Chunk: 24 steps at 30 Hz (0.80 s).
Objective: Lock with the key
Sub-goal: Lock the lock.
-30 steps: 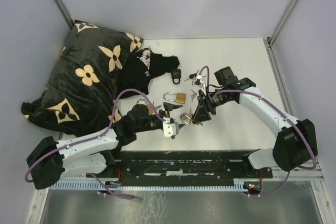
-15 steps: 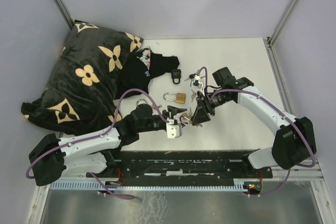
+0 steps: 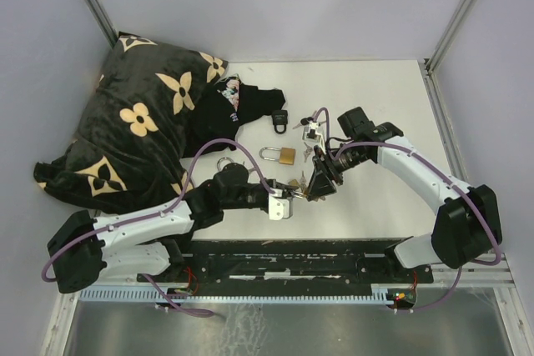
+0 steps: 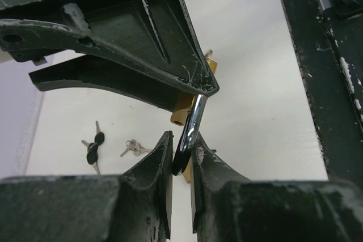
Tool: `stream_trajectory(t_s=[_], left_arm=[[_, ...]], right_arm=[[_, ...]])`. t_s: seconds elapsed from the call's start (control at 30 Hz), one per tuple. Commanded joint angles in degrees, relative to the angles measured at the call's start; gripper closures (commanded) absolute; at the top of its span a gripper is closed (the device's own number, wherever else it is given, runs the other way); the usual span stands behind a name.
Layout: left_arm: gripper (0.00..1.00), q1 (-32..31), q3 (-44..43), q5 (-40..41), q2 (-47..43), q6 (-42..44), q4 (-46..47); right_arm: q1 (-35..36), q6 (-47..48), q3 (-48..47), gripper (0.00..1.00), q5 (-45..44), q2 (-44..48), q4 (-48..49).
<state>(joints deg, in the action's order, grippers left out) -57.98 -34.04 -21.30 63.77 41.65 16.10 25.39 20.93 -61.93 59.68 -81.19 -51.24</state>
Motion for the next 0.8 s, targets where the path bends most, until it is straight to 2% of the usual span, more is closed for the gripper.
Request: stream_trajectory(t_s=[0.0, 0.1, 0.23, 0.27, 0.47, 0.57, 0.67, 0.77], left_arm=[[0.86, -0.1, -5.5, 0.4, 0.9, -2.5, 0.1], [0.96, 0.0, -7.8, 0.8, 1.8, -5.4, -3.7], [0.97, 0.0, -9.9, 2.5, 3.0, -9.4, -6.9], [0.97, 0.1, -10.4, 3.3, 3.3, -10.4, -7.4], [0.97, 1.4, -14.3, 5.7, 4.3, -14.9, -11.7], [0.97, 2.5, -16.2, 5.8, 4.7, -17.1, -15.2], [0.97, 3.1, -17.8, 6.5, 4.8, -18.9, -17.7], [0.97, 3.2, -19.1, 7.1, 4.9, -19.5, -19.9]], right_arm=[[1.1, 0.7, -3.1, 0.86, 3.4, 0.9, 0.2], [1.2, 1.7, -3.5, 0.86, 1.0, 1.8, 0.1], [1.3, 4.1, -4.8, 0.85, -2.4, 1.8, -1.2], [1.3, 4.6, -5.3, 0.82, -2.8, 1.4, -1.9], [1.0, 8.2, -11.8, 0.46, -5.5, -4.3, -10.2], [-0.9, 8.8, -15.7, 0.37, -3.5, -5.8, -13.1], [-4.5, 7.3, -17.9, 0.22, -0.8, -4.5, -12.2], [-6.2, 7.4, -19.5, 0.13, -1.5, -2.9, -11.8]])
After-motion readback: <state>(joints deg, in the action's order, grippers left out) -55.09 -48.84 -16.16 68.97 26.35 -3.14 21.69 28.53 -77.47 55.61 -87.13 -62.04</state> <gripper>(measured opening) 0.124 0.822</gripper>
